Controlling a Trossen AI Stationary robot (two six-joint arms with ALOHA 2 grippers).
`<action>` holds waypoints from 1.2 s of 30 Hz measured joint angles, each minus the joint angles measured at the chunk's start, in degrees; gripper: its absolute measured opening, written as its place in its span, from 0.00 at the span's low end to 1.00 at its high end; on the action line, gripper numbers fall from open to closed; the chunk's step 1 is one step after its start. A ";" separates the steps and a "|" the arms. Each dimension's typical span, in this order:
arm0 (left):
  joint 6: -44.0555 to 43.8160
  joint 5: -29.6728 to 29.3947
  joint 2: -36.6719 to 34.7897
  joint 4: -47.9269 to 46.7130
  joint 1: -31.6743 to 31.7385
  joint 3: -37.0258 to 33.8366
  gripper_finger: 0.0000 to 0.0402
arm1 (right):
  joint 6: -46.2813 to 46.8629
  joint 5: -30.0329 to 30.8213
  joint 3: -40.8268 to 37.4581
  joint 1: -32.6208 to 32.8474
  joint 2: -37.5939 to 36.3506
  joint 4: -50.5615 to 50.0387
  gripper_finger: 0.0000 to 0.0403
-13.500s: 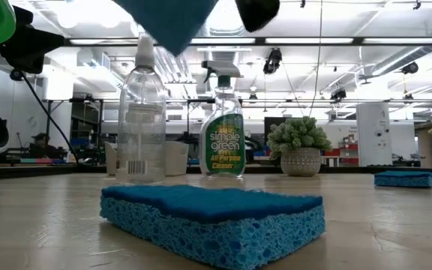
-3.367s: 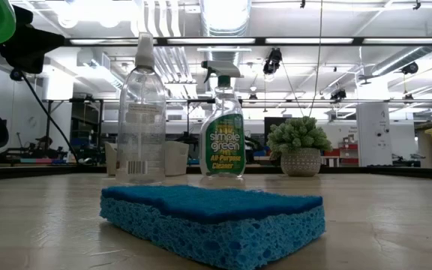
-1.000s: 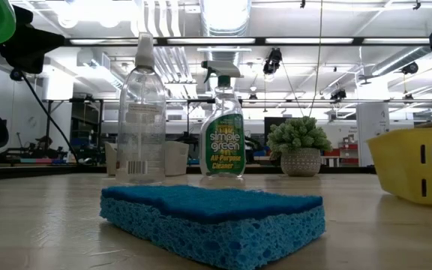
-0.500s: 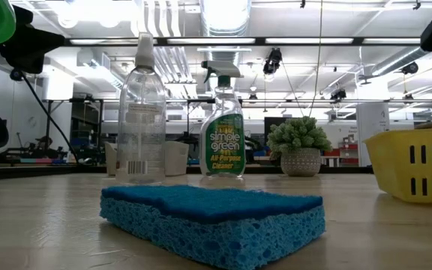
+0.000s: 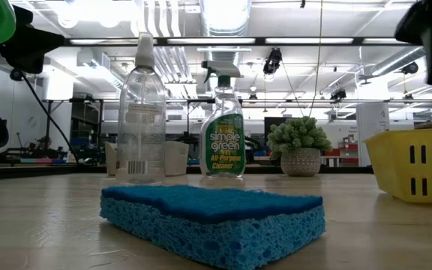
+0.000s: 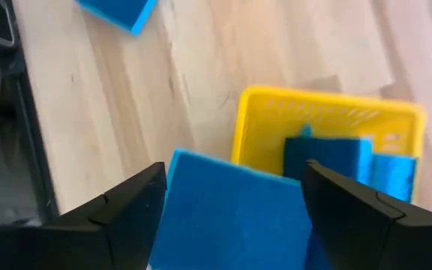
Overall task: Pick & Place Kitchen Items
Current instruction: Put the blue sponge into the yellow bin
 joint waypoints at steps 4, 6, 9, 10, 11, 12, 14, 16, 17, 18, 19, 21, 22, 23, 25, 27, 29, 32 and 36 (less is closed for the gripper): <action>0.00 0.00 -0.01 -0.01 0.00 0.00 0.63 | -0.78 4.35 0.59 0.17 0.00 0.03 0.75; 0.00 0.01 -0.02 0.00 0.00 0.00 0.63 | -0.87 5.67 1.05 0.69 0.00 0.03 0.75; 0.00 0.02 -0.02 -0.02 -0.01 -0.02 0.63 | -0.80 7.16 2.15 2.40 0.08 0.43 0.75; 0.00 0.02 -0.01 -0.02 -0.02 0.00 0.63 | -0.68 7.77 2.78 3.12 0.25 0.57 0.75; 0.00 0.00 0.00 -0.01 -0.01 -0.01 0.63 | -0.36 8.71 3.32 4.06 0.42 0.94 0.75; 0.00 0.01 -0.02 -0.02 -0.01 0.00 0.63 | -0.03 9.72 3.81 4.87 0.74 1.22 0.75; 0.00 0.01 -0.02 -0.03 -0.01 0.00 0.63 | 0.21 11.48 4.71 6.49 1.86 2.91 0.75; 0.00 0.02 -0.02 -0.02 -0.02 0.00 0.63 | 1.07 12.40 5.60 8.03 3.35 3.74 0.75; 0.00 0.02 -0.02 -0.02 0.00 -0.02 0.63 | 1.93 12.79 6.22 8.67 4.32 3.57 0.75; 0.00 0.02 0.00 -0.04 -0.01 -0.01 0.63 | 2.89 12.86 6.85 9.32 5.31 3.62 0.75; 0.00 0.02 0.00 -0.02 0.00 0.00 0.63 | 3.87 12.86 7.33 9.99 6.36 3.65 0.75; 0.00 0.02 0.00 -0.03 -0.02 0.00 0.63 | 5.91 12.82 8.40 11.06 8.83 2.80 0.75; 0.00 0.02 0.00 -0.02 0.00 -0.02 0.63 | 6.90 12.65 9.11 11.62 10.16 2.21 0.75; 0.00 0.01 0.00 -0.02 0.00 0.00 0.63 | 7.86 12.28 9.95 12.11 11.48 1.12 0.75; 0.00 0.02 -0.01 -0.02 -0.02 -0.01 0.63 | 9.53 11.43 12.54 12.86 14.34 -2.71 0.75; 0.00 0.00 -0.02 -0.02 0.00 -0.01 0.63 | 11.05 11.29 15.89 13.66 17.30 -8.03 0.75; 0.00 0.02 -0.02 -0.02 0.00 -0.02 0.63 | 11.98 11.30 19.95 14.26 20.61 -14.52 0.75; 0.00 0.02 -0.01 -0.02 -0.02 -0.01 0.63 | 13.11 11.30 26.37 14.88 25.65 -24.99 0.75; 0.00 0.02 0.00 -0.02 -0.02 0.00 0.63 | 13.32 11.29 32.57 15.31 31.32 -34.90 0.75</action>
